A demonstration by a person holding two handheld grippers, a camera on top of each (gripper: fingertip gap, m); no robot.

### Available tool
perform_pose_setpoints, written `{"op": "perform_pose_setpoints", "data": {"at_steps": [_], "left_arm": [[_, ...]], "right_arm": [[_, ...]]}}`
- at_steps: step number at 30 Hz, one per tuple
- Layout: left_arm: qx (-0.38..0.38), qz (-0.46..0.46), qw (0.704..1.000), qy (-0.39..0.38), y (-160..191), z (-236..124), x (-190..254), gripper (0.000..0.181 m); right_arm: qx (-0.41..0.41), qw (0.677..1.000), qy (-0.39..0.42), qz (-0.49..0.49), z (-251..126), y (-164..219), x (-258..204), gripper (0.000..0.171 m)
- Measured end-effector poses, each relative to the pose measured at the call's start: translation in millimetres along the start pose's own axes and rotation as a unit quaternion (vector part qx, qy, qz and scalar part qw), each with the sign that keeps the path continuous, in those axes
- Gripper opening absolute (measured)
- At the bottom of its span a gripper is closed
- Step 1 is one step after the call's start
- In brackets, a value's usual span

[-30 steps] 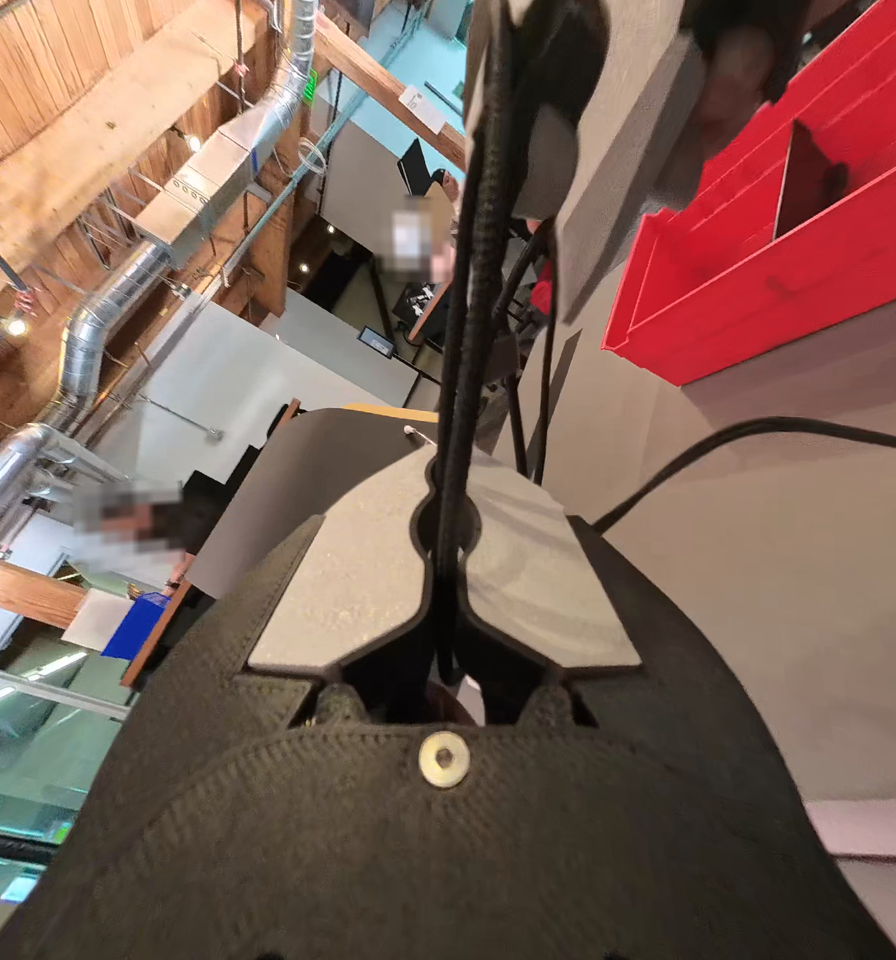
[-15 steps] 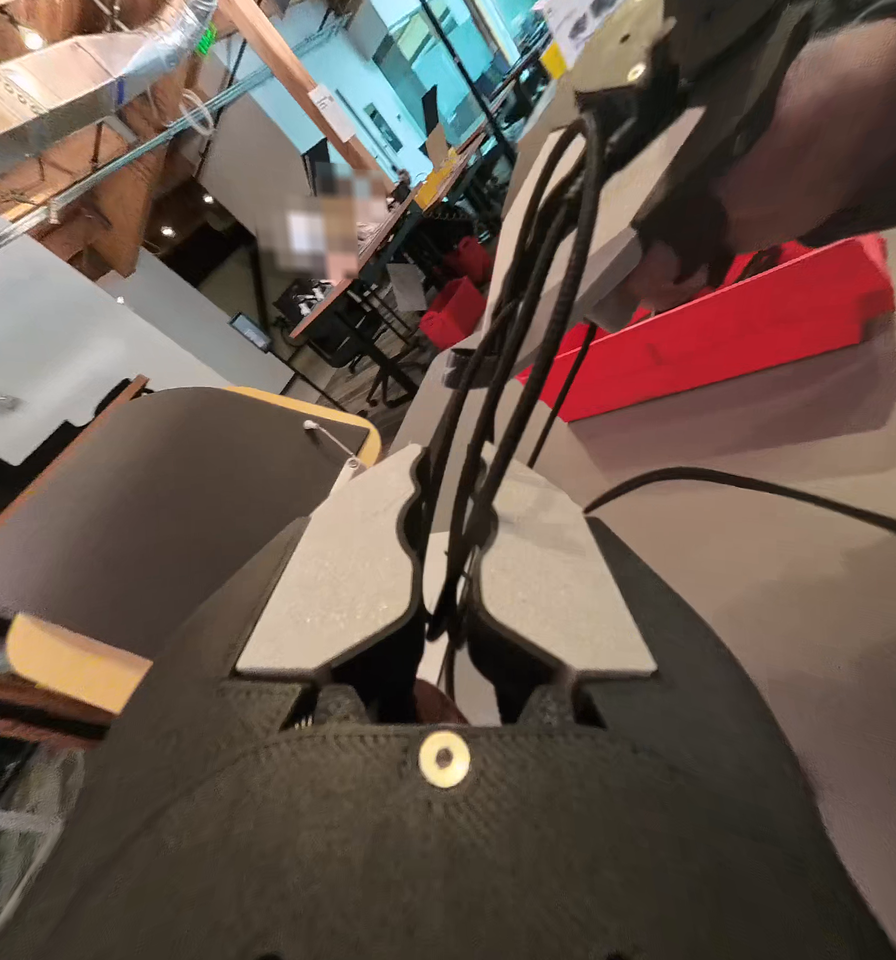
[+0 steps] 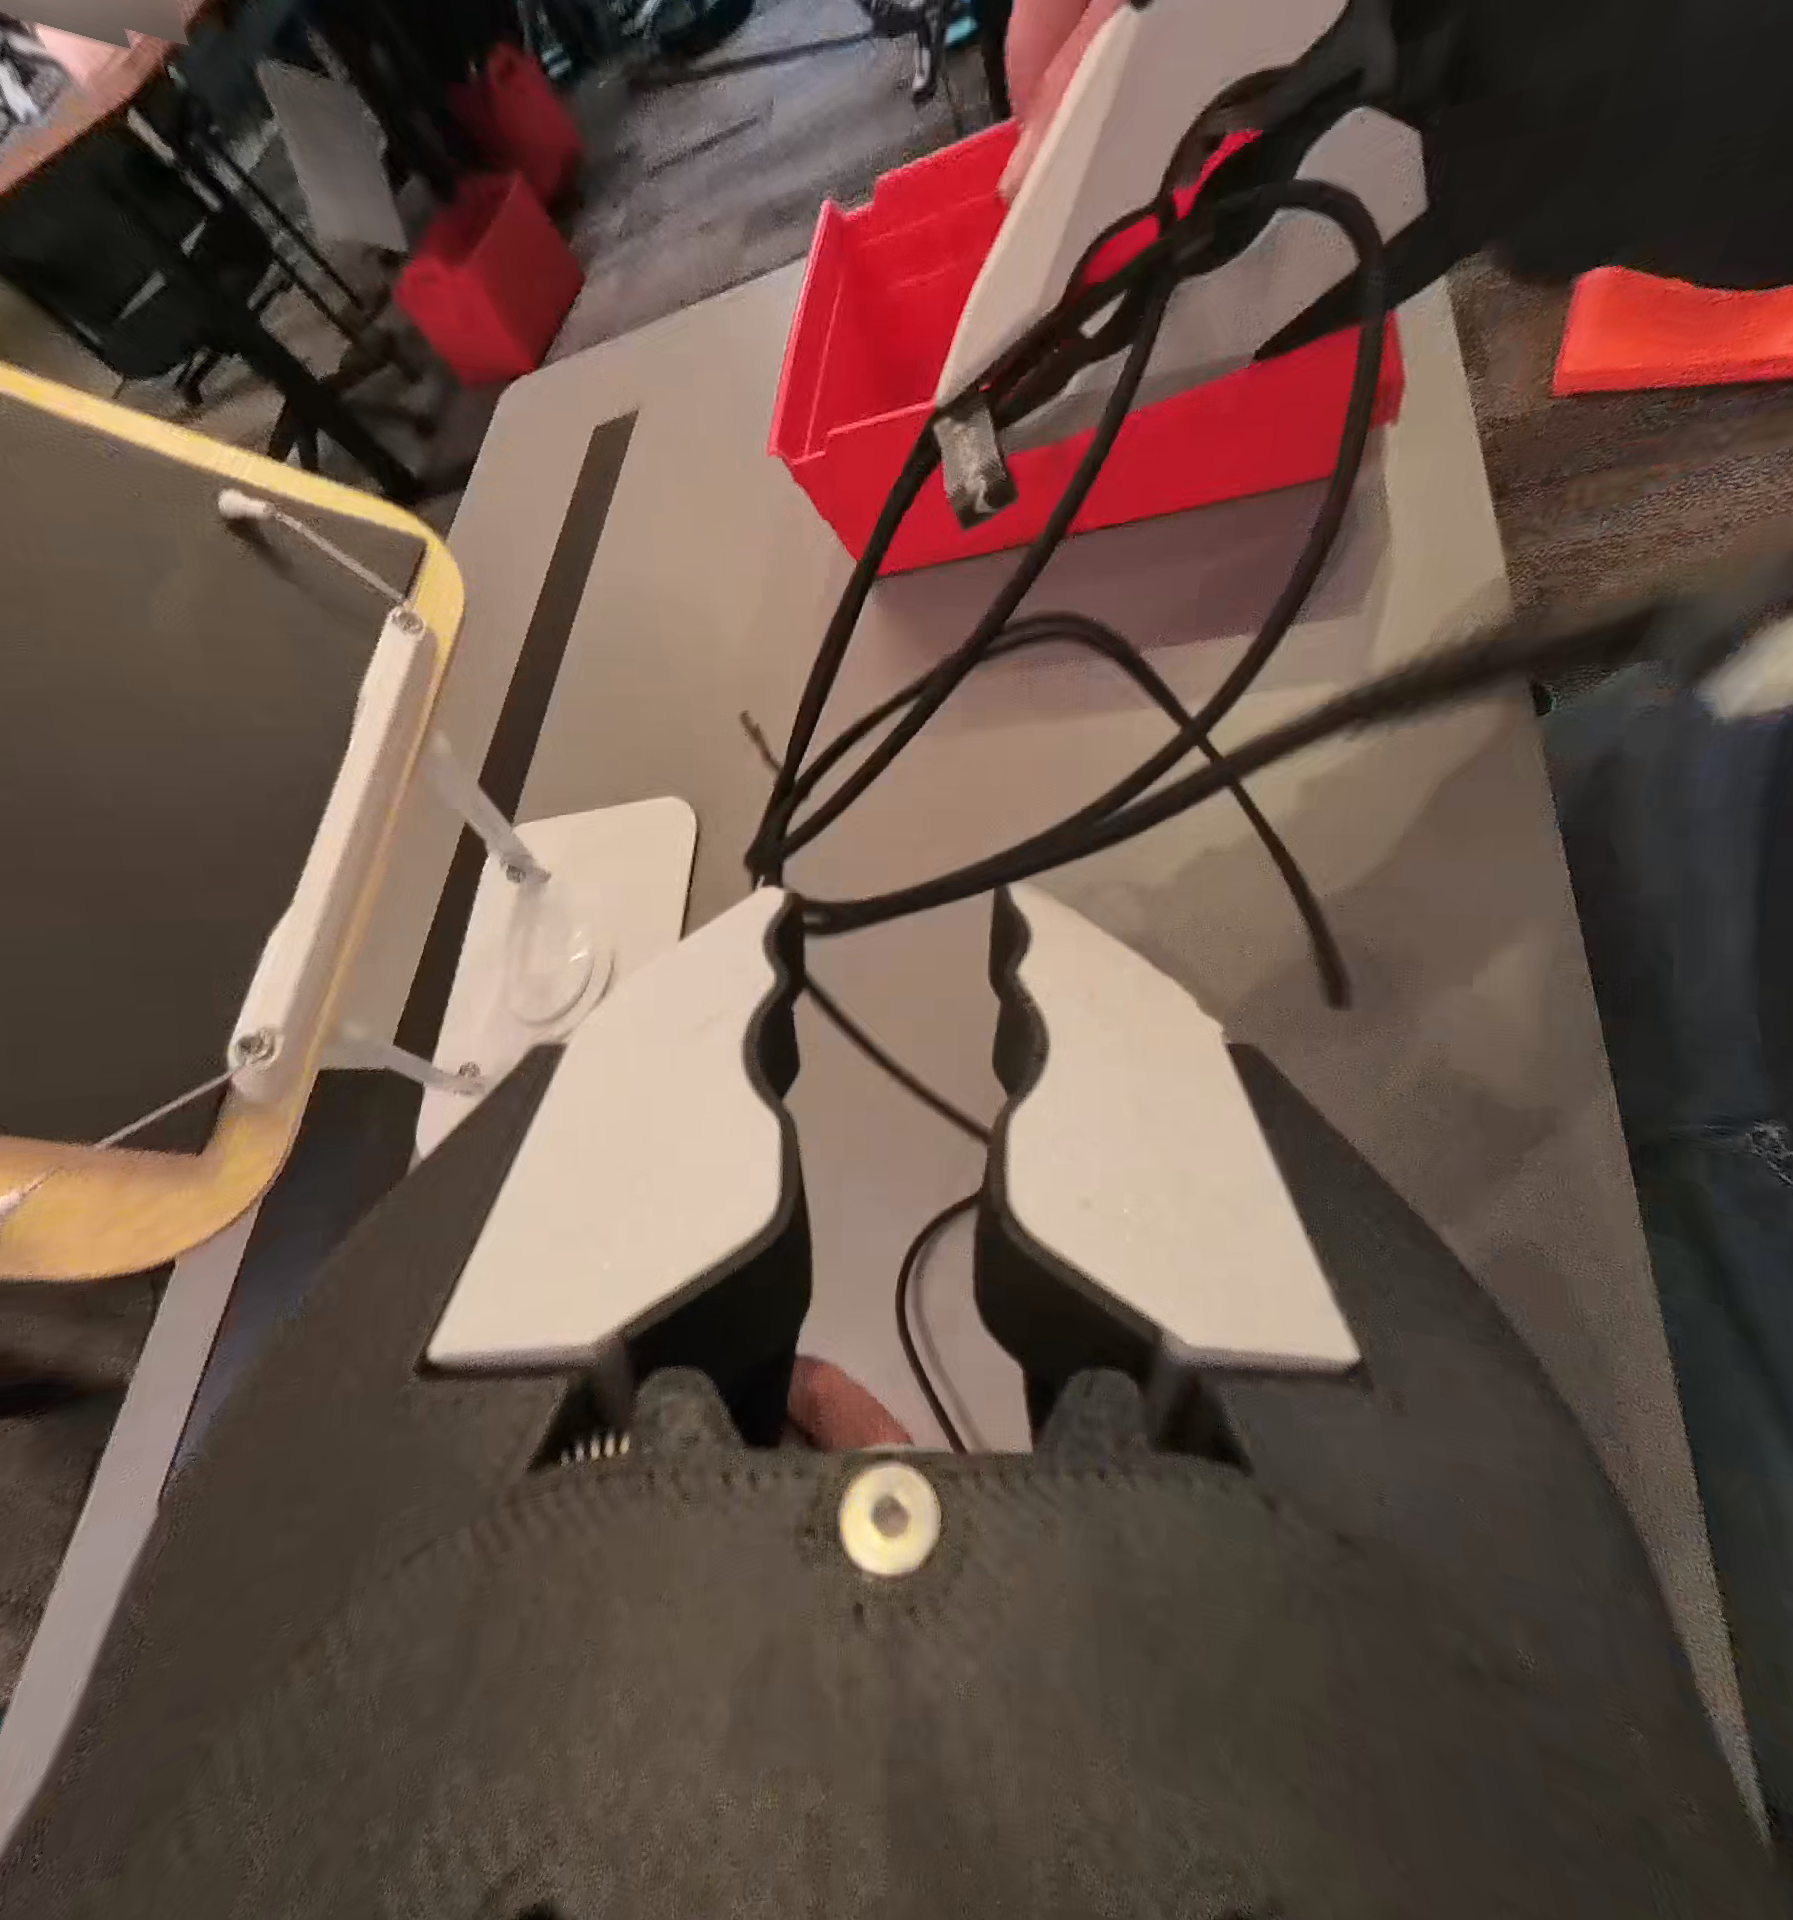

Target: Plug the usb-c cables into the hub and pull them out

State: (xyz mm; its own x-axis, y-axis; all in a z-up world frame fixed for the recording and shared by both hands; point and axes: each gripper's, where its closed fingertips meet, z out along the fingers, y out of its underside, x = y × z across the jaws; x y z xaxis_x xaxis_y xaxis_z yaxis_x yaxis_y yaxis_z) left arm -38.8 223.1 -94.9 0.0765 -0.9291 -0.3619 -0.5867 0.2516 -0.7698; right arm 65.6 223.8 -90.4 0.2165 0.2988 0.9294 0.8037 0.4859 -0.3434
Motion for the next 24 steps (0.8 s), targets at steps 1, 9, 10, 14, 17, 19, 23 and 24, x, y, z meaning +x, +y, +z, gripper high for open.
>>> {"op": "perform_pose_setpoints", "data": {"at_steps": [1,9,10,14,17,19,23,24], "left_arm": [[0.006,-0.016,1.0,-0.008,-1.5,-3.5,-4.8,0.03],[0.021,-0.042,0.997,-0.066,-32.8,30.6,-12.3,0.026],[0.015,-0.031,0.998,-0.061,-34.7,42.0,-5.0,0.027],[-0.013,0.013,0.997,-0.075,-34.8,74.6,12.5,0.023],[-0.027,0.045,0.995,-0.088,-31.7,82.0,15.5,0.012],[-0.03,0.064,0.993,-0.096,-31.7,82.7,16.3,0.01],[-0.011,0.019,0.998,-0.052,-32.0,81.2,19.4,0.008],[0.002,-0.004,0.999,-0.034,-33.6,79.9,19.8,0.008]], "right_arm": [[-0.008,1.0,-0.002,-0.016,1.7,2.4,-3.2,0.004],[-0.022,0.996,-0.019,-0.083,14.9,-0.3,-17.8,0.004],[-0.023,0.996,-0.02,-0.083,15.7,-1.3,-17.9,0.004],[-0.03,0.995,-0.024,-0.087,17.3,-3.5,-20.6,0.004],[-0.039,0.995,-0.024,-0.094,17.3,-0.3,-22.5,0.004],[-0.036,0.995,-0.024,-0.093,16.7,-0.2,-22.7,0.004],[-0.029,0.994,-0.021,-0.101,15.1,-3.5,-21.9,0.004],[-0.024,0.995,-0.02,-0.1,14.4,-4.4,-21.2,0.004]]}}
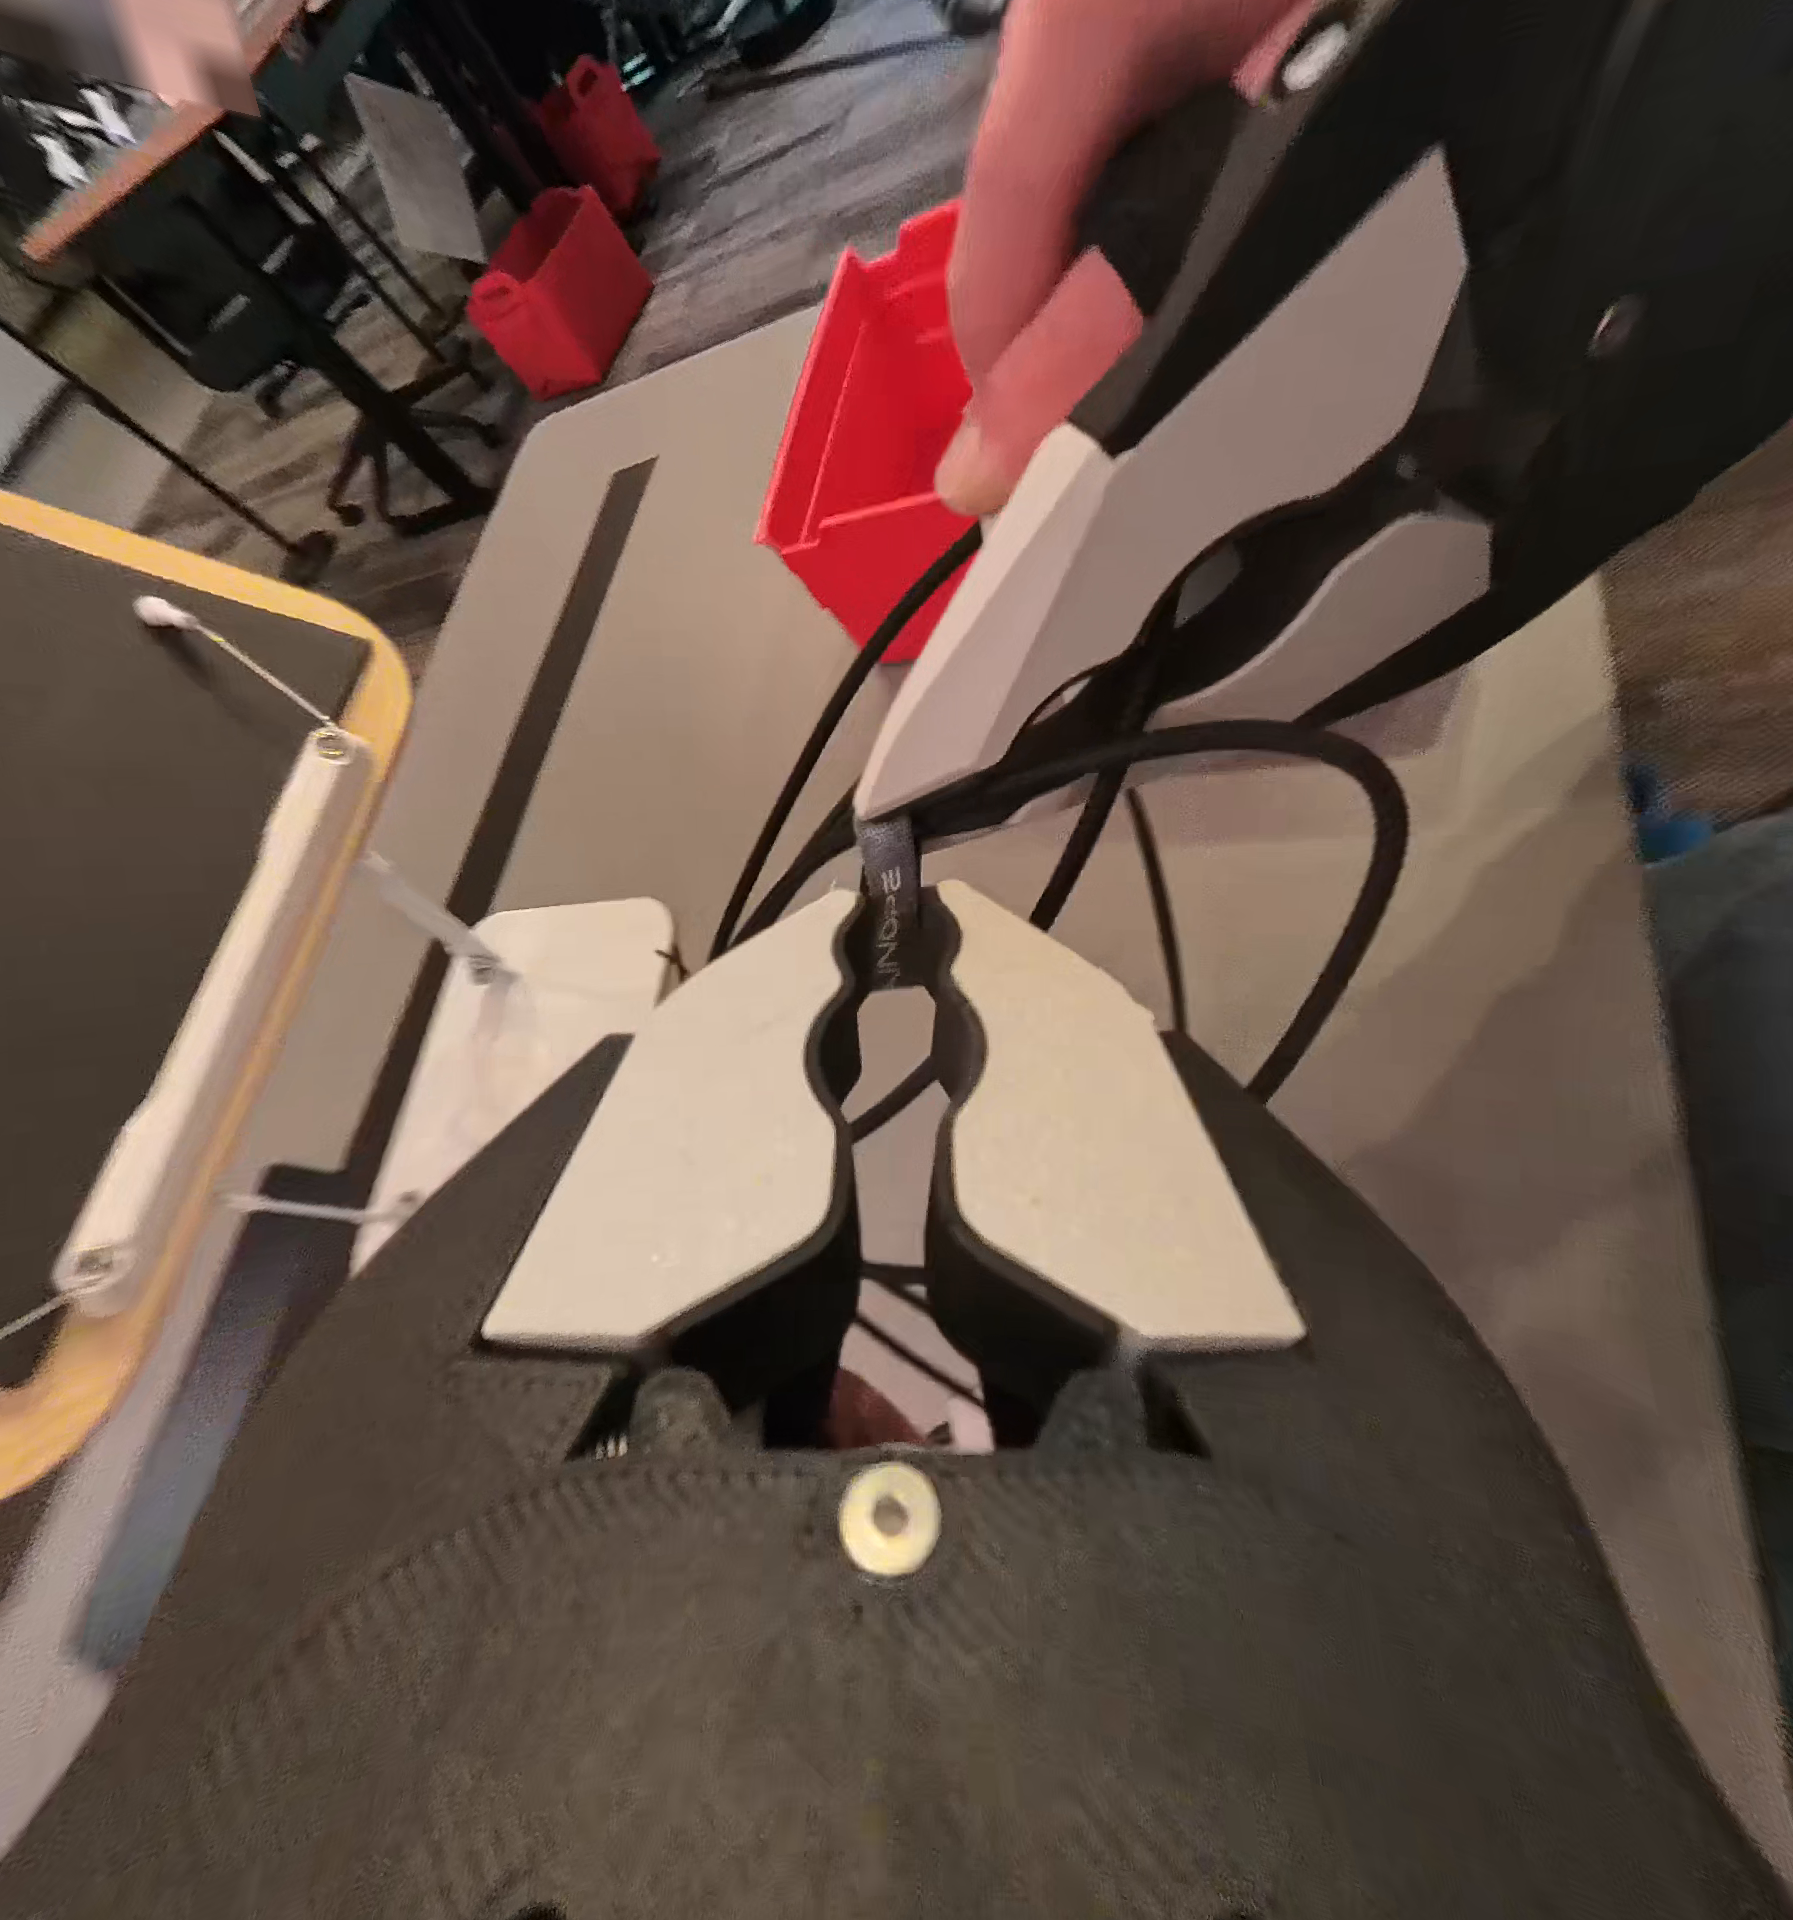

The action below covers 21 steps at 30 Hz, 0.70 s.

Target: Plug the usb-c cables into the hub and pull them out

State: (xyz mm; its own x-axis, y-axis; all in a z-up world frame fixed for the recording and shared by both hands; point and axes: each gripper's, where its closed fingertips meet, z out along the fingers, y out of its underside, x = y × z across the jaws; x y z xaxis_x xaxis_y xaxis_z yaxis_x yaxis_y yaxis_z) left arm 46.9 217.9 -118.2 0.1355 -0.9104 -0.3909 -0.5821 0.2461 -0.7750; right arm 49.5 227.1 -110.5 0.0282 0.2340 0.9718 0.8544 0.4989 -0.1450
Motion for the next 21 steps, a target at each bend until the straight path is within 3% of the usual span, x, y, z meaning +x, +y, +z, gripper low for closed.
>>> {"op": "perform_pose_setpoints", "data": {"at_steps": [5,17,21], "left_arm": [[0.062,-0.11,0.988,0.09,-5.8,-3.9,4.1,0.008],[0.158,-0.255,0.937,0.178,-19.6,-12.9,11.0,0.004],[0.121,-0.199,0.964,0.126,-15.0,-9.9,11.3,0.007]], "right_arm": [[0.017,1.0,0.0,0.013,-3.5,-2.1,1.9,0.004],[0.048,0.999,0.005,0.018,-11.4,-7.7,8.1,0.004],[0.044,0.999,-0.012,-0.015,-12.6,-7.9,4.9,0.005]]}}
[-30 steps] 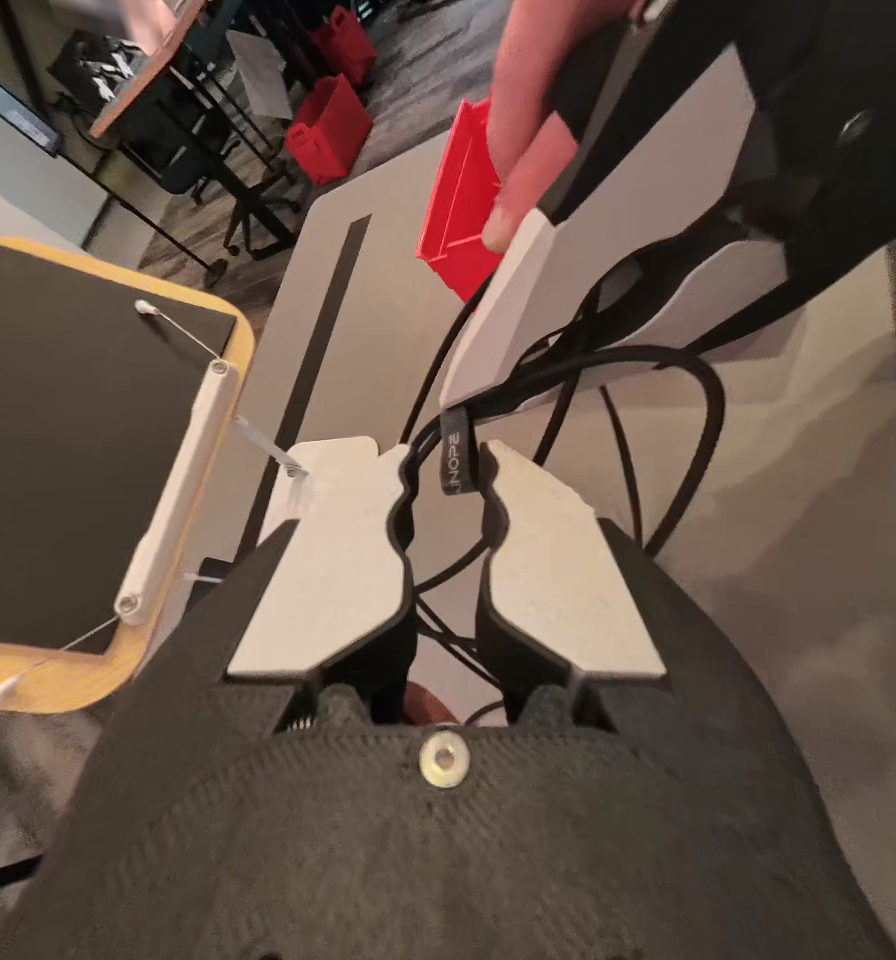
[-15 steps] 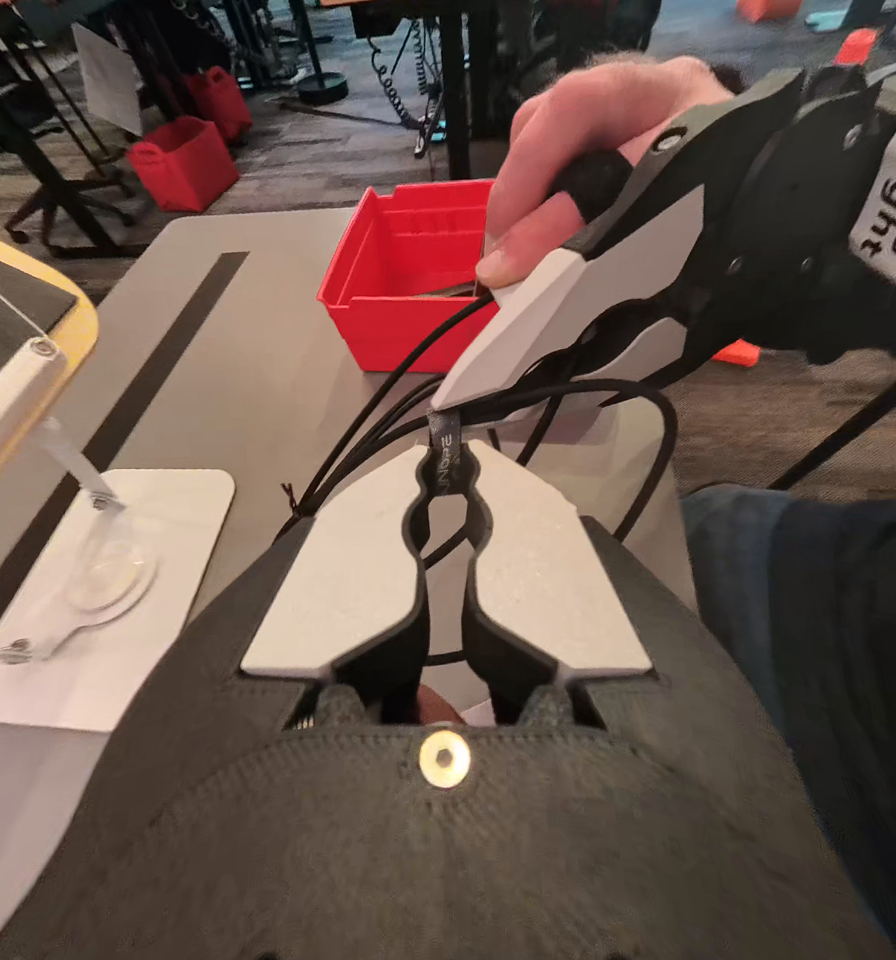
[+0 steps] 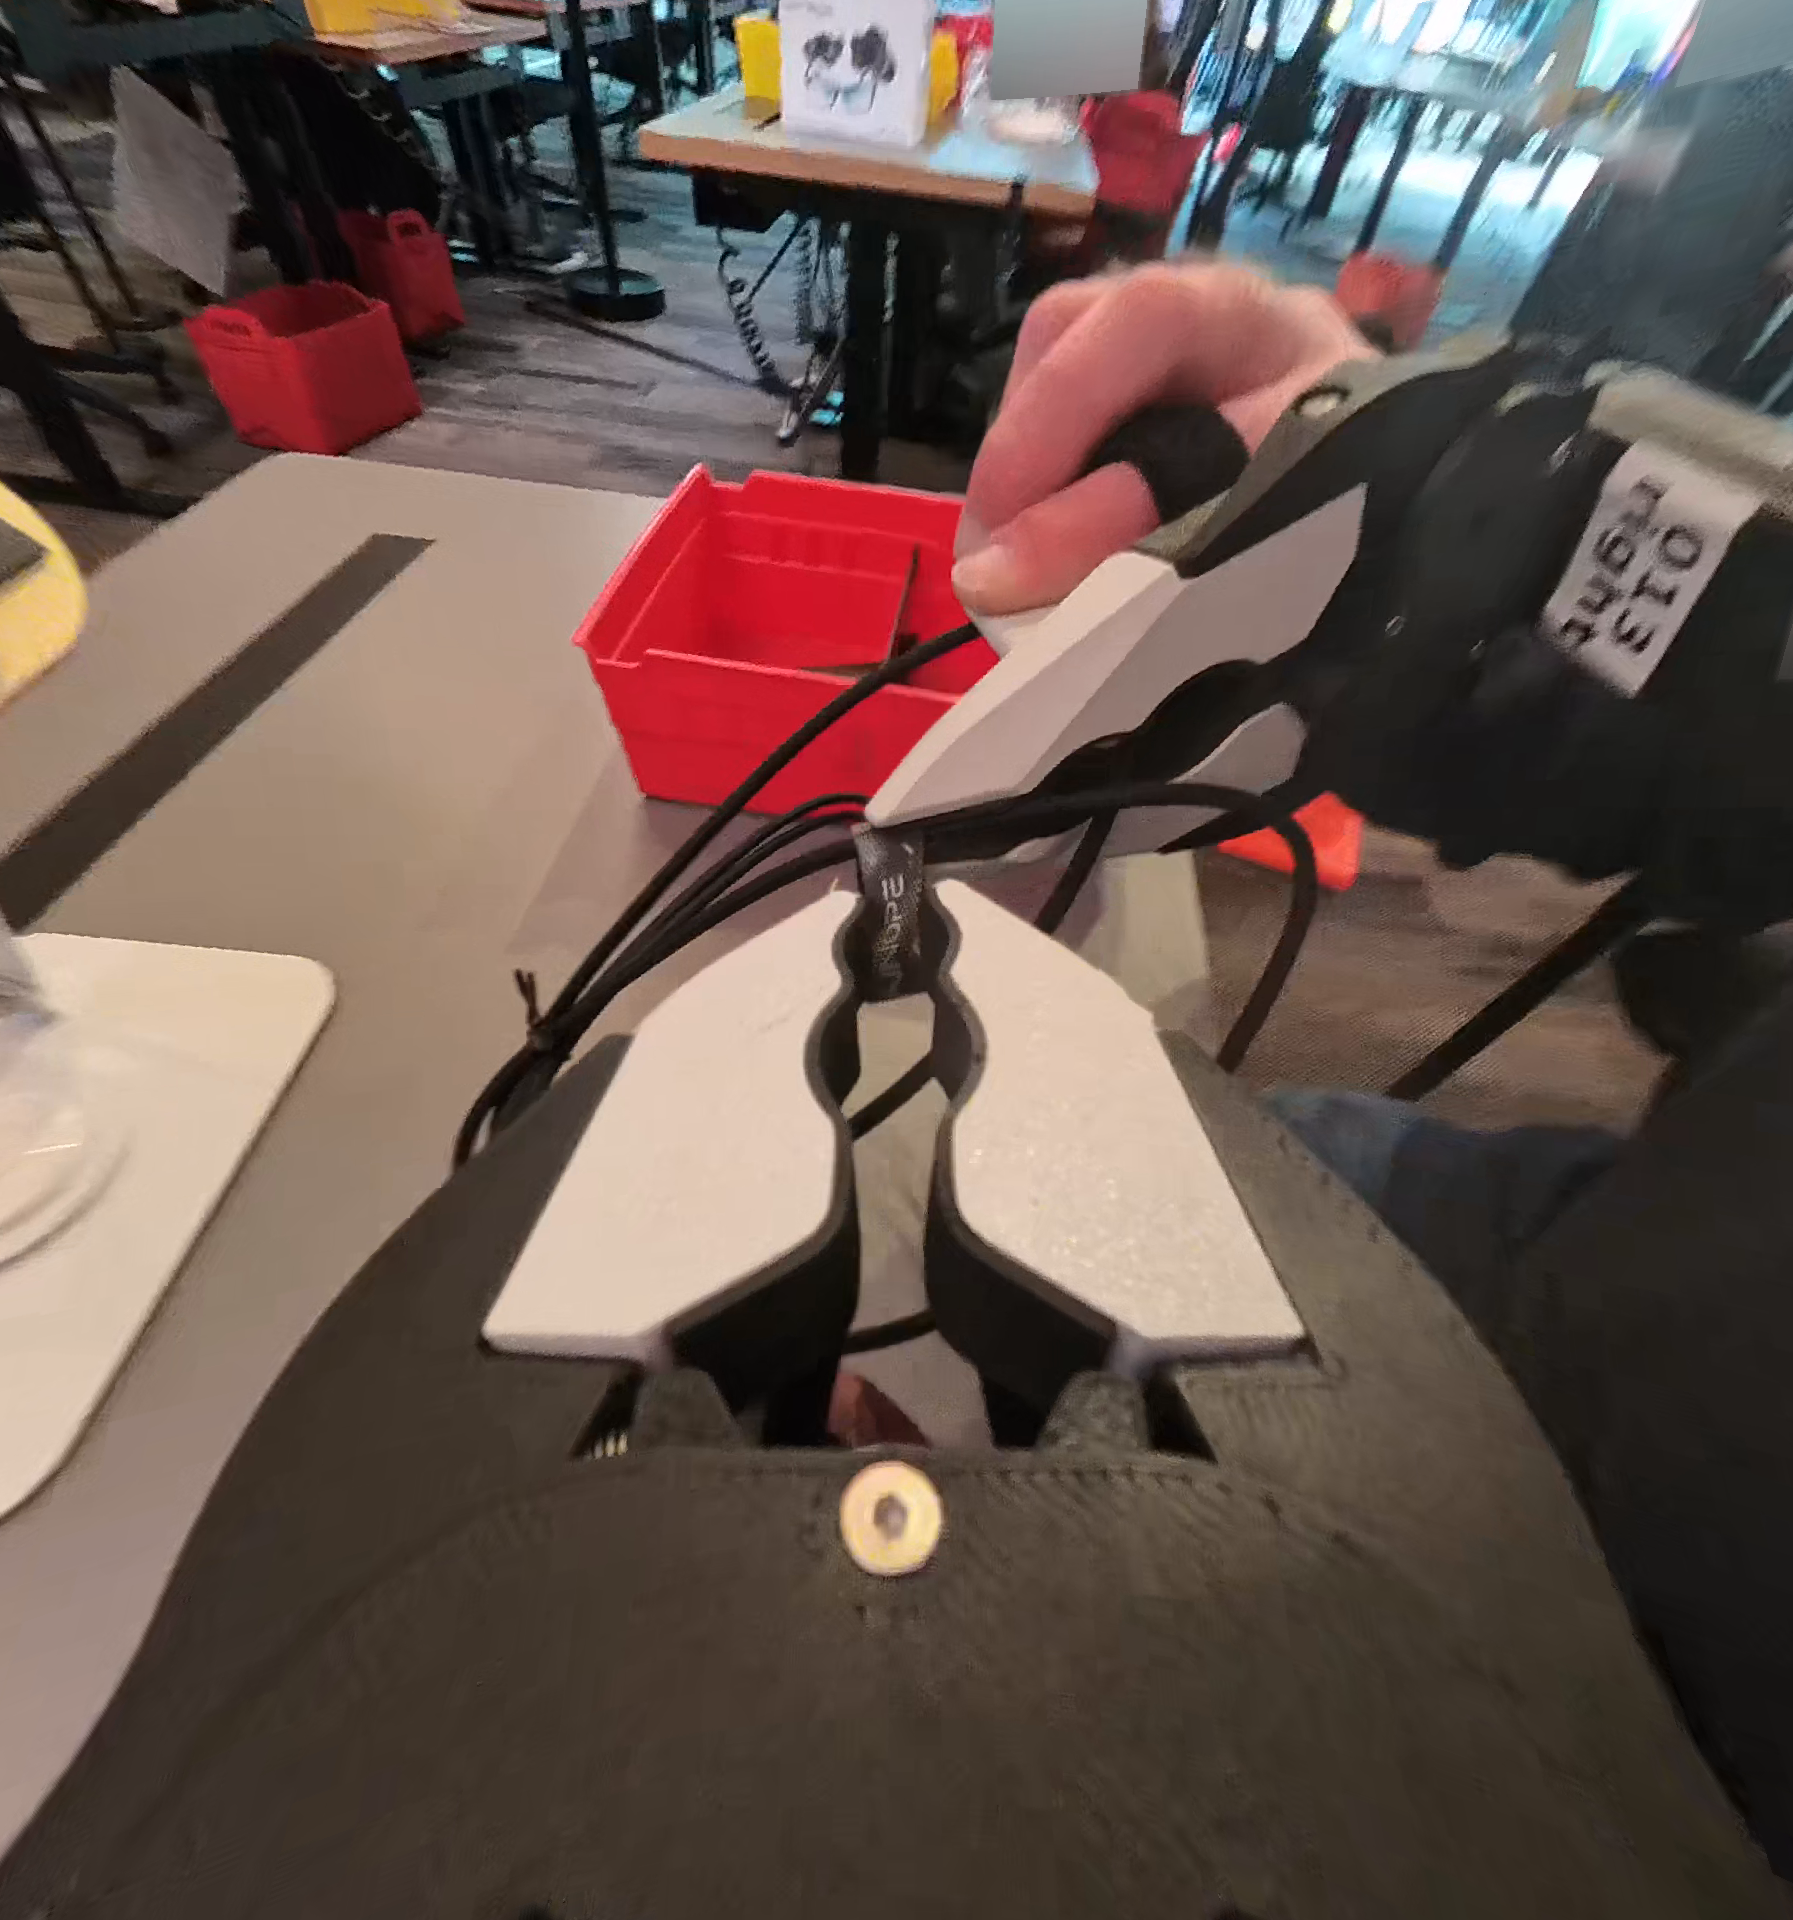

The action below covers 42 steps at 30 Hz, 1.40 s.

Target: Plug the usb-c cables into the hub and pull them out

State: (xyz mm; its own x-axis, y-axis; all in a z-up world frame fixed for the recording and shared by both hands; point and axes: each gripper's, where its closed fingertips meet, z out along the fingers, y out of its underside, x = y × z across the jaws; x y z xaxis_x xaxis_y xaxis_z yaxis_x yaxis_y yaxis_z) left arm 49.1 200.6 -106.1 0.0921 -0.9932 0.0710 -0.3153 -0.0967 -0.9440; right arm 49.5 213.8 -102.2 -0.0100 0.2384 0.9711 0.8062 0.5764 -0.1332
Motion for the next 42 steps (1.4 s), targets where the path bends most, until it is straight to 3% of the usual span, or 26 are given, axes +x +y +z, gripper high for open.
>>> {"op": "perform_pose_setpoints", "data": {"at_steps": [8,16,23,29,35,40,42], "left_arm": [[-0.072,0.135,0.985,-0.08,5.2,-0.1,-2.8,0.003],[-0.12,0.28,0.935,-0.179,2.7,3.5,-8.0,0.0],[0.005,0.168,0.965,-0.202,-24.5,-6.9,-10.1,0.0],[0.09,0.077,0.979,-0.166,-36.4,-14.8,-2.3,0.0],[0.143,0.039,0.974,-0.173,-42.9,-21.0,2.8,0.0],[0.179,-0.005,0.97,-0.164,-47.4,-24.2,3.8,0.0],[0.217,-0.043,0.96,-0.172,-53.9,-41.1,-8.2,0.0]], "right_arm": [[-0.006,1.0,-0.019,-0.017,0.6,-1.3,-4.3,0.004],[-0.027,0.999,-0.024,-0.004,0.1,3.6,-2.1,0.004],[0.0,0.986,0.061,0.153,-4.2,-3.2,21.8,0.004],[0.062,0.938,0.081,0.333,-10.8,-11.6,33.0,0.004],[0.049,0.938,0.121,0.321,-14.3,-17.8,37.9,0.003],[0.067,0.921,0.102,0.369,-16.4,-18.0,39.1,0.003],[0.067,0.919,0.108,0.372,-21.5,-18.0,38.6,0.003]]}}
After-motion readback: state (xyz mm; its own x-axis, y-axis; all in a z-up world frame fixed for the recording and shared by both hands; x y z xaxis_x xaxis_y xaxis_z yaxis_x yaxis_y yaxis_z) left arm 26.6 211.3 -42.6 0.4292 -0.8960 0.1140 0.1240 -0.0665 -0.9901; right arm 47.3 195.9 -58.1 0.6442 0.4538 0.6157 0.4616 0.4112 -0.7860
